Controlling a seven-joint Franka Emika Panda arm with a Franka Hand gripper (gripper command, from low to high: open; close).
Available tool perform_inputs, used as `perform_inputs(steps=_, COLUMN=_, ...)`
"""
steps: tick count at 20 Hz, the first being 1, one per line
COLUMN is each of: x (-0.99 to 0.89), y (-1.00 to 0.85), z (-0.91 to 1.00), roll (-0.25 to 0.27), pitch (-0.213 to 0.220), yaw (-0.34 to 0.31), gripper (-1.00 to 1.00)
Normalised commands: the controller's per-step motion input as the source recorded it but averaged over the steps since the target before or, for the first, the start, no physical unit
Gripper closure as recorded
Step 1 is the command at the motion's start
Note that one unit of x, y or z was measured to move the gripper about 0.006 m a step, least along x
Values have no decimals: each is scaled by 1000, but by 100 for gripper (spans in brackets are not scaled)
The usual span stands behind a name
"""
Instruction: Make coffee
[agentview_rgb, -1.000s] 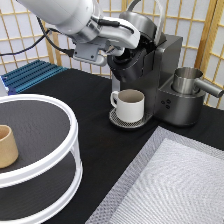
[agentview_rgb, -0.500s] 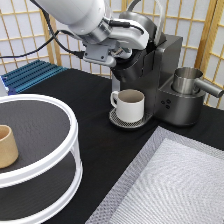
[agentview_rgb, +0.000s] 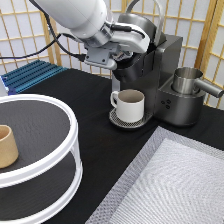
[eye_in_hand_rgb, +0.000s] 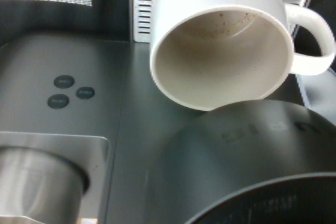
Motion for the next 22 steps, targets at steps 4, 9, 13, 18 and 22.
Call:
perform_inputs(steps=4, x=-258, y=132, z=39, roll=-100, pitch=-39, yaw=80, gripper=100)
perform_inputs(steps=9, x=-359, y=162, z=0, roll=-118, pitch=-93, yaw=193, gripper=100)
perform_inputs(steps=13, x=-324, y=181, z=16, roll=-132, pitch=-111, yaw=221, gripper=100)
perform_inputs(steps=18, x=-25, y=36, z=131, roll=-88, pitch=-18, yaw=77, gripper=100)
perform_inputs(steps=22, x=-10, y=139, z=0, roll=-130, pitch=-29, yaw=0, gripper=100)
